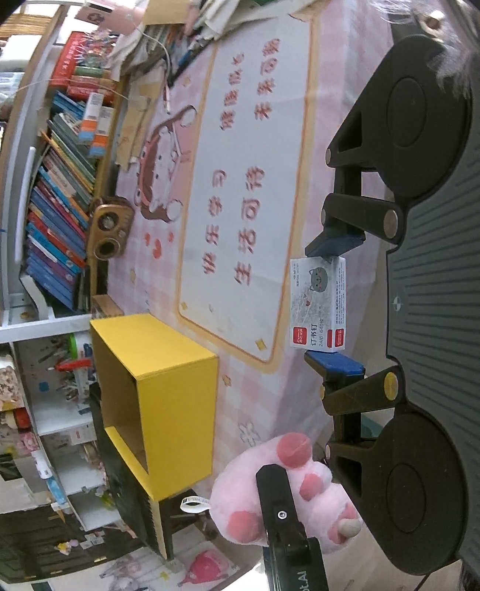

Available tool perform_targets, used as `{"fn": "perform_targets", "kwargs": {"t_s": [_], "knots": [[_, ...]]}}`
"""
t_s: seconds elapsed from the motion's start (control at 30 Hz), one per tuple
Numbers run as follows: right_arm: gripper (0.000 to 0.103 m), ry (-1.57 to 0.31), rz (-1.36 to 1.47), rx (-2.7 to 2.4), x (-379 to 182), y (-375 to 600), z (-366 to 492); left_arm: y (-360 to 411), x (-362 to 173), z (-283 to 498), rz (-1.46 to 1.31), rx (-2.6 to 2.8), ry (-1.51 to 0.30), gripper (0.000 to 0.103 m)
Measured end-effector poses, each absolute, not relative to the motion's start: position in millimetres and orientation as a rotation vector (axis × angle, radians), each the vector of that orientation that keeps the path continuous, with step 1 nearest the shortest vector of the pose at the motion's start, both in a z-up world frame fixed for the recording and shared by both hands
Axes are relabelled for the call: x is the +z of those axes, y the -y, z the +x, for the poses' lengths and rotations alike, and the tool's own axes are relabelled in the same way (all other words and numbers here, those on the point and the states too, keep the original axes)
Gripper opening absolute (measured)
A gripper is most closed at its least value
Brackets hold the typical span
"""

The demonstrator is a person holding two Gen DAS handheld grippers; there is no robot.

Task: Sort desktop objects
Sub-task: 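Carry the pig plush and staple box with both tools toward the yellow box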

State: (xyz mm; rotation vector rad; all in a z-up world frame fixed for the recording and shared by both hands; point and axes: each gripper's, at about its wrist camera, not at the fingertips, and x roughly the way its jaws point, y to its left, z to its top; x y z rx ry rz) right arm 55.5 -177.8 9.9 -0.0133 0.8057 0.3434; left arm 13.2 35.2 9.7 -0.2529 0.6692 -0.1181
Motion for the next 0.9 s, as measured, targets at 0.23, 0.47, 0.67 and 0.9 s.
{"fn": "perform_targets", "kwargs": {"t_s": [0.23, 0.47, 0.67, 0.9], "knots": [[0.051, -0.805, -0.035, 0.396, 9.6, 150.3, 46.2, -59.0, 8.0, -0.7, -0.273, -0.074, -0.665, 0.064], [0.051, -0.804, -0.065, 0.456, 9.3, 125.4, 44.6, -79.9, 7.2, -11.9, -0.292, -0.023, -0.656, 0.064], [0.051, -0.799, -0.09, 0.498, 10.1, 109.1, 45.9, -92.4, 7.8, -15.3, -0.307, 0.007, -0.645, 0.064], [0.051, -0.781, -0.11, 0.516, 13.5, 97.3, 50.3, -102.1, 9.9, -15.2, -0.316, 0.025, -0.624, 0.064]]}}
